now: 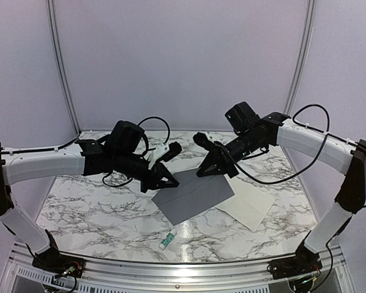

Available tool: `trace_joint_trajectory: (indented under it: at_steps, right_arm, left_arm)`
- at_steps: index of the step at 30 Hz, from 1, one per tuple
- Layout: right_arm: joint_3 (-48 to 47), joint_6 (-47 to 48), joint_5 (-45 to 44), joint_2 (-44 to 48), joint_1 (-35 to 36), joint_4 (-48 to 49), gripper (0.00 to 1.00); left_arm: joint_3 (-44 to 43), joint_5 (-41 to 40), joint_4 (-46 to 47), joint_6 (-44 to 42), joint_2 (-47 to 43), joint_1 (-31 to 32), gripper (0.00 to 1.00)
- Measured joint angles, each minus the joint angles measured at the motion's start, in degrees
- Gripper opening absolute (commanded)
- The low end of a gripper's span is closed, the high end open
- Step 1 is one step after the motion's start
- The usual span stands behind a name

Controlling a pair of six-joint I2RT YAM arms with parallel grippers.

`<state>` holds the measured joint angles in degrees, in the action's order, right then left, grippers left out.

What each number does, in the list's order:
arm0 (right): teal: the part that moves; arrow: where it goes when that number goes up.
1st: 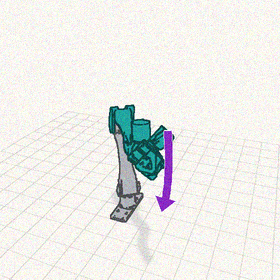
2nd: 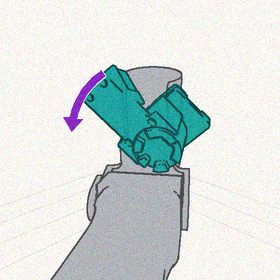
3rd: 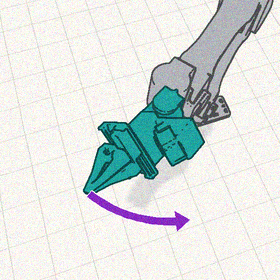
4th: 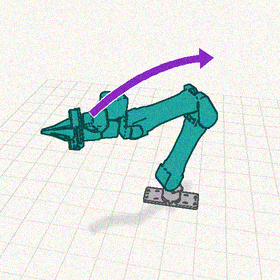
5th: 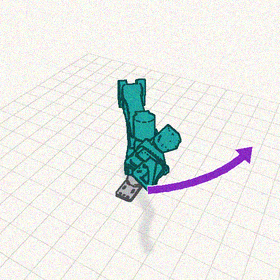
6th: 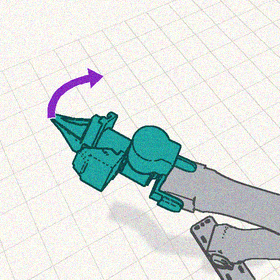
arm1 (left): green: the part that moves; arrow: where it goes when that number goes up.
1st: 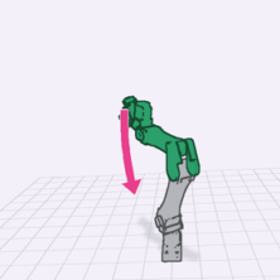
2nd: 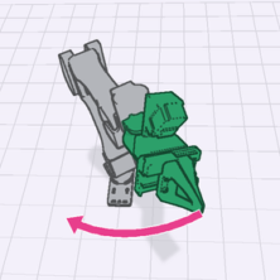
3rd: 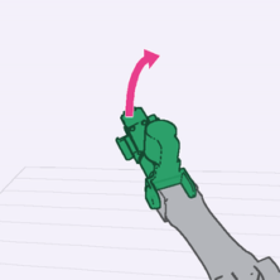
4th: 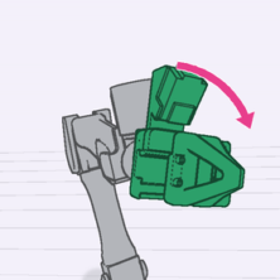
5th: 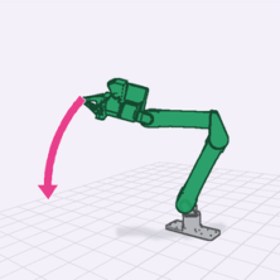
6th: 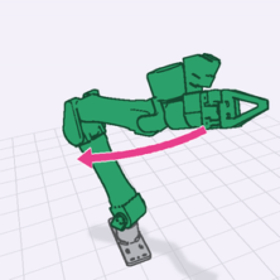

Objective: Place the letter into the envelope and seal it

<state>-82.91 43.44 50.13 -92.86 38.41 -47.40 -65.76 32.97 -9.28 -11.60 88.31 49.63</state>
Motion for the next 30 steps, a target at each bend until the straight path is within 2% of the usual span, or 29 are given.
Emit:
trace_joint_trajectory:
  at_steps: [3, 5, 8, 13, 18, 24, 29, 30]
  right_arm:
    - [0.2, -0.9, 0.0, 0.0, -0.1, 0.0, 0.29]
    - [0.2, -1.5, 0.2, 0.1, -0.9, 0.3, 0.4]
    - [0.2, -3.2, 1.0, 1.1, -4.0, 0.6, 0.5]
    - [2.8, -5.6, 2.1, 6.7, -15.6, 3.4, 0.54]
    - [9.2, -7.8, -0.6, 10.9, -23.4, 5.2, 0.56]
    - [20.2, -9.4, -8.9, 12.7, -28.5, 7.0, 0.58]
    - [27.0, -10.0, -16.5, 14.8, -29.6, 9.4, 0.59]
    - [27.5, -10.2, -17.7, 14.9, -29.7, 9.7, 0.59]
  left_arm:
    - [0.0, 0.0, 0.0, 0.0, 0.4, 0.0, 0.0]
    - [0.0, -0.2, 0.0, 0.2, 0.5, 0.0, 0.0]
    - [0.0, -1.2, 0.0, 1.2, 0.7, -0.7, 0.0]
    - [-2.1, -2.6, -0.3, 7.2, 3.4, -5.6, 0.0]
    - [-7.0, -2.5, -0.3, 18.2, 10.5, -12.6, 0.0]
    - [-8.3, -3.7, 0.3, 33.7, 17.6, -16.7, 0.0]
    - [-2.1, -8.1, 5.8, 44.9, 18.1, -17.2, 0.0]
    - [-0.1, -9.5, 7.7, 47.4, 18.1, -17.2, 0.03]
